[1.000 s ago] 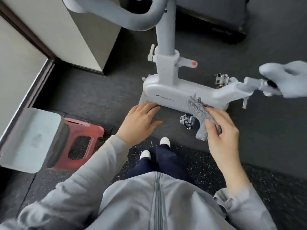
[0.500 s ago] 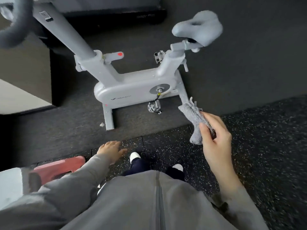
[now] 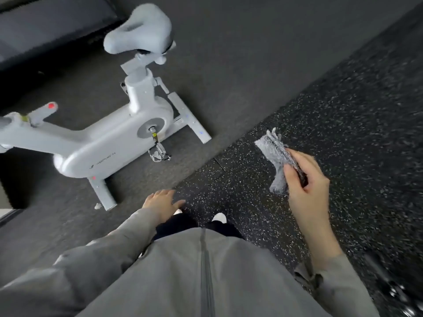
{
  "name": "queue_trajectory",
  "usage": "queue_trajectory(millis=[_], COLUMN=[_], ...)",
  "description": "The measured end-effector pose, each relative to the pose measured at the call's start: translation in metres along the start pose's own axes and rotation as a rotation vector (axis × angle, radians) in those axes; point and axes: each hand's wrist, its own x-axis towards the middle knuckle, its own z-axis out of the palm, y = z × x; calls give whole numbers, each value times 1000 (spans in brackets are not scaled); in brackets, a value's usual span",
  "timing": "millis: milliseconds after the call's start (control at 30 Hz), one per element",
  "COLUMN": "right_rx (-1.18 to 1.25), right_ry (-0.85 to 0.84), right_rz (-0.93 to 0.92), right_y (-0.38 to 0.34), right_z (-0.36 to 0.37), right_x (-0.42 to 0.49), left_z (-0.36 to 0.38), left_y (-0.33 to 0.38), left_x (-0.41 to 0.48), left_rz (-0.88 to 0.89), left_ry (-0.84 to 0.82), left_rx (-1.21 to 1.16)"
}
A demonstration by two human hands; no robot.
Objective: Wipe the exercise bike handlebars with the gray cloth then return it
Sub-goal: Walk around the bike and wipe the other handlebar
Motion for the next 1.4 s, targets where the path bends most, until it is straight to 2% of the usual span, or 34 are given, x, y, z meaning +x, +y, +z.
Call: queue_trajectory(millis=[133, 333, 500, 667, 933, 1233, 1400], right_rx=[42, 16, -84, -121, -228, -193, -201], right_ry=[43, 50, 44, 40, -38, -198, -262], right_rz=[65, 74, 27, -30, -169, -296, -365], right_y=[15, 25, 24, 13, 21, 61, 73], right_z=[-15, -13, -8, -6, -23, -80, -112], right_x=[11, 57, 123, 199, 299, 451, 531], left_z=[-23, -50, -91, -139, -198, -238, -269], left_y=[30, 41, 51, 76, 140, 248, 314], left_x=[23, 68, 126, 179, 234, 294, 317], left_rz=[36, 1, -56, 1, 12, -184, -188], left_ry=[59, -32, -89, -52, -40, 6, 76], left_rx=[36, 50, -47, -90, -115, -270, -374])
